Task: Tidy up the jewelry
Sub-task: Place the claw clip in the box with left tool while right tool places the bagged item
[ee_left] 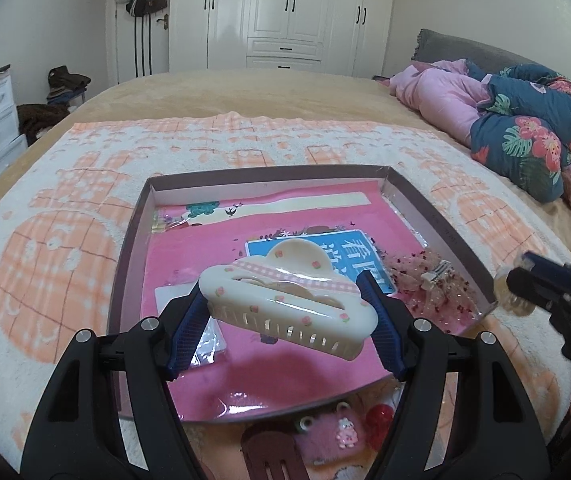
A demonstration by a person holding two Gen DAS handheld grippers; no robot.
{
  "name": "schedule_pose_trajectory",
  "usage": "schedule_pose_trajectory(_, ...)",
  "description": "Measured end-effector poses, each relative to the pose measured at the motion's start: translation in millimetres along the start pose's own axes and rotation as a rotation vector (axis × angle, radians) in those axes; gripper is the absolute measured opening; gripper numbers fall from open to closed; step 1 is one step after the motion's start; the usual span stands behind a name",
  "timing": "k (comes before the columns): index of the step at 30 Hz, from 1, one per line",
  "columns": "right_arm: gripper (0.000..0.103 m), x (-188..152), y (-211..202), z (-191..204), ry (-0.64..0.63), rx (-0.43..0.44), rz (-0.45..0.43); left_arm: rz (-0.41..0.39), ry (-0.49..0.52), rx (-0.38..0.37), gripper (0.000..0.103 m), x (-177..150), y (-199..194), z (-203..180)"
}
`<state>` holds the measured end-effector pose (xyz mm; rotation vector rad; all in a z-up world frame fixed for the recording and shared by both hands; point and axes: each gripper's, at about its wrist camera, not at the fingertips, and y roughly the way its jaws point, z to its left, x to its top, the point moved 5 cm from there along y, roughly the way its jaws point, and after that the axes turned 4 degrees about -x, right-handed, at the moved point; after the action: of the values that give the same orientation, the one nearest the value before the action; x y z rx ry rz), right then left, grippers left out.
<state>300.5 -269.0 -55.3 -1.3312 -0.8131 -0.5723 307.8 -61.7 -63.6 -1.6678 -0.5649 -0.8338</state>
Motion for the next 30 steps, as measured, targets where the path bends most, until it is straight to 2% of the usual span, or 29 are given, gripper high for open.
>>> schedule_pose_trajectory(19,0.037,22.9,55.4,17.7,-0.072,0.012,0.074,0.055,-0.024,0.022,0.063,-7.3,23.8,13.7)
schedule_pose_trajectory(30,0.037,35.1,91.6,18.9,-0.096,-0.028,0.105,0.077,-0.031,0.029,0.063,-12.7,29.8,18.0)
